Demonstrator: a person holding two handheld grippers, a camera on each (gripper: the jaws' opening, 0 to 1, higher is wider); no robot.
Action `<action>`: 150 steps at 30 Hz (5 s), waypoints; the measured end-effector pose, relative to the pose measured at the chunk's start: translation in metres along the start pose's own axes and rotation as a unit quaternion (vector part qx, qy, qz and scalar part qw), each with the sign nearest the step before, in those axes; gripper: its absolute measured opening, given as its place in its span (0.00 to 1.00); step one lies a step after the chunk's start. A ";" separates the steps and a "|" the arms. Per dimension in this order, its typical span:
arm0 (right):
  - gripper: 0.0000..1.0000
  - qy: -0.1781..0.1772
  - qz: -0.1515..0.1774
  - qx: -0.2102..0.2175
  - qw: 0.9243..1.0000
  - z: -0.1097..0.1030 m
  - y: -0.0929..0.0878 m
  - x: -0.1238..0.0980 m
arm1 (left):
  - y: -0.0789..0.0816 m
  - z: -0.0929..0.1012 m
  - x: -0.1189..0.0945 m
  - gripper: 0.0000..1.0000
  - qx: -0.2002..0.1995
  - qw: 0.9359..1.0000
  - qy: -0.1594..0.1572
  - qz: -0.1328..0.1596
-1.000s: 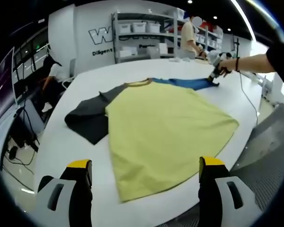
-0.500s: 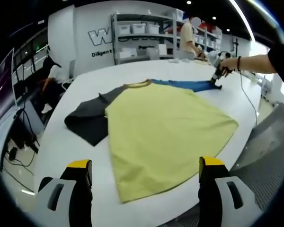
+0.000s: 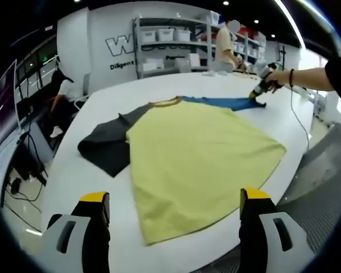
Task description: Fold the garment on the visible template until the final outline fits inside the template.
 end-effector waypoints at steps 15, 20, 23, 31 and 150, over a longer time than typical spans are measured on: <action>0.54 0.058 0.015 -0.136 0.989 -0.019 -0.034 -0.026 | 0.003 0.002 -0.001 0.91 -0.001 1.000 -0.007 0.012; 0.54 0.049 -0.007 -0.176 0.983 -0.023 -0.051 -0.030 | 0.003 0.003 -0.002 0.90 -0.005 1.000 -0.009 0.014; 0.51 0.046 -0.015 -0.195 0.980 -0.023 -0.056 -0.031 | 0.005 0.005 -0.003 0.89 -0.003 1.000 -0.012 0.019; 0.39 0.049 -0.023 -0.215 0.975 -0.022 -0.060 -0.032 | 0.006 0.004 -0.003 0.89 -0.005 1.000 -0.013 0.021; 0.00 0.226 0.081 -0.221 0.945 -0.237 0.043 -0.058 | 0.011 0.006 -0.006 0.86 -0.021 0.998 -0.034 0.053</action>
Point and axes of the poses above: the point that each gripper's makers call its tool centre point, and the gripper's own axes: x roughly forward along the fingers, z roughly to its right, y roughly out of its top, the point moved 5 cm from there along -x, roughly backward along the fingers, and after that the axes turned 2 degrees about -x, right-handed, at the moved point
